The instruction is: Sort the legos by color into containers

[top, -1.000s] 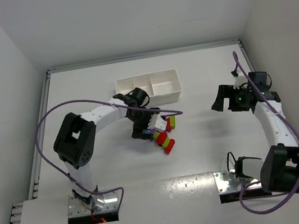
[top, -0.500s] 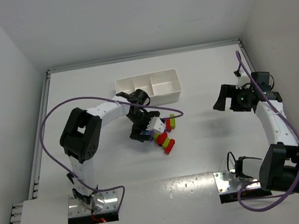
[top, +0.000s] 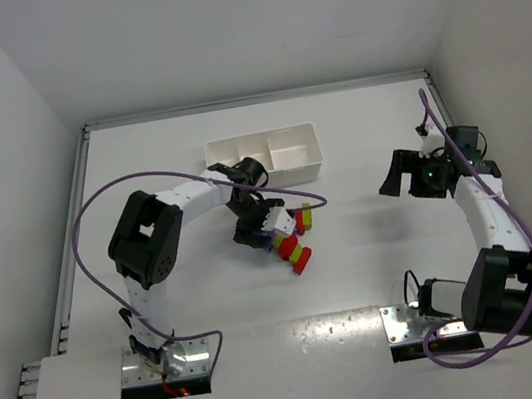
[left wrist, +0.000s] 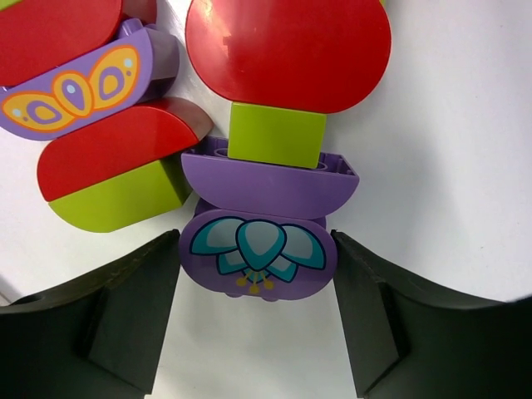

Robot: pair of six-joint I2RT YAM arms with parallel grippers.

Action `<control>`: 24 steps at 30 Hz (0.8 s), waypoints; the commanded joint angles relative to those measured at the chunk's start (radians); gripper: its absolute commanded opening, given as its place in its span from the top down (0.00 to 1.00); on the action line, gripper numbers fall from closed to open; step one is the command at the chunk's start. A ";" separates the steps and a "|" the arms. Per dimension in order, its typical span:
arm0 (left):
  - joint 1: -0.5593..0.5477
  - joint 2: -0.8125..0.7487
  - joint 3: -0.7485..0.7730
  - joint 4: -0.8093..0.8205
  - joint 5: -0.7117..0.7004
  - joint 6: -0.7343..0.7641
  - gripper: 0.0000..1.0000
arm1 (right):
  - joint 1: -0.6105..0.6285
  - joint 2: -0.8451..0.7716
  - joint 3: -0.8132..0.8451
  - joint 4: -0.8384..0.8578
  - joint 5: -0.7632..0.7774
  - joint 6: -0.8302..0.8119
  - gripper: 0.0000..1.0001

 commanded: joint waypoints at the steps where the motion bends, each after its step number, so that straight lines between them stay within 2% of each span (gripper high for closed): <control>1: 0.009 0.008 0.031 0.019 0.054 0.000 0.24 | -0.005 0.002 0.047 0.019 -0.011 -0.003 0.01; 7: 0.018 -0.023 -0.010 0.028 0.074 -0.022 0.36 | -0.005 0.011 0.057 0.019 -0.011 -0.003 0.01; 10: 0.018 -0.045 -0.039 0.038 0.083 -0.033 0.48 | -0.005 0.020 0.057 0.019 -0.020 -0.003 0.01; 16: 0.053 -0.107 -0.102 0.067 0.101 -0.169 0.64 | -0.005 0.020 0.057 0.019 -0.063 0.015 0.01; 18: 0.064 -0.152 -0.130 0.097 0.113 -0.226 0.72 | 0.004 0.020 0.057 0.019 -0.116 0.044 0.01; 22: 0.073 -0.268 -0.228 0.194 0.107 -0.422 0.79 | 0.013 0.020 0.030 0.050 -0.291 0.135 0.01; 24: 0.073 -0.330 -0.298 0.266 0.107 -0.474 0.81 | 0.022 0.029 0.007 0.096 -0.387 0.201 0.02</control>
